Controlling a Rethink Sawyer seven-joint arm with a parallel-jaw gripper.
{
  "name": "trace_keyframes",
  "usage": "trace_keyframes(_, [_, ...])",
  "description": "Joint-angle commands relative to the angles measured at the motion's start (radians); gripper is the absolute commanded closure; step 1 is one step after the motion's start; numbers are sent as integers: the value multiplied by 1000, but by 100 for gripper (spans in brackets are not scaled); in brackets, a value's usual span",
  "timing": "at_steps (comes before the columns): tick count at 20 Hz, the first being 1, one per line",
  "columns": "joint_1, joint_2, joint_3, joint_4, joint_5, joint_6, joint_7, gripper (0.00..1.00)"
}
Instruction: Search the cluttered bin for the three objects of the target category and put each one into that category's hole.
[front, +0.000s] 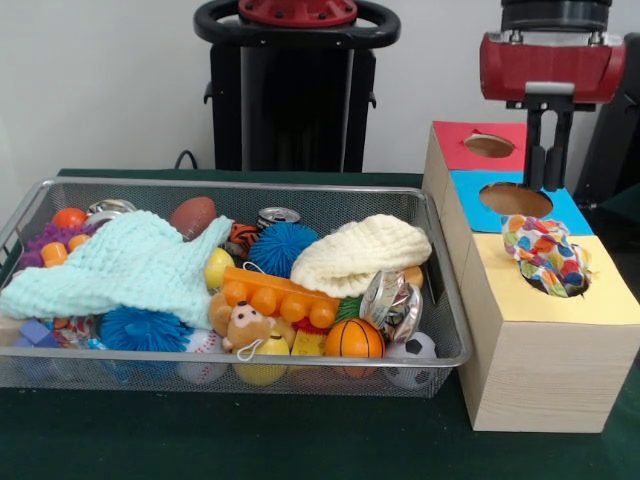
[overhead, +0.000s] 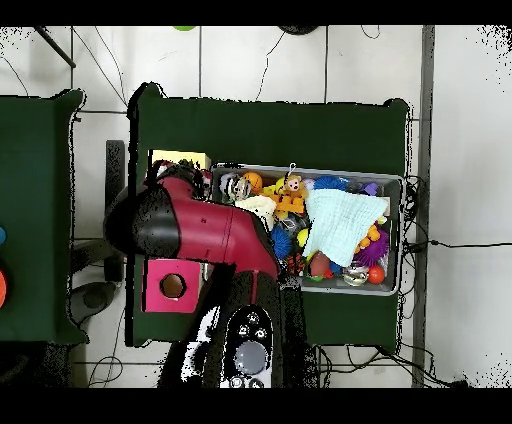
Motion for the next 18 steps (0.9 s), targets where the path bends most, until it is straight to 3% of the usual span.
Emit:
trace_keyframes(1, [-14,7,76,72,-44,85,86,100])
trace_keyframes(4, [-12,28,86,89,-42,38,106,100])
trace_keyframes(8, [35,69,32,74,-47,21,145,100])
trace_keyframes(18, [37,114,50,115,-40,-60,164,100])
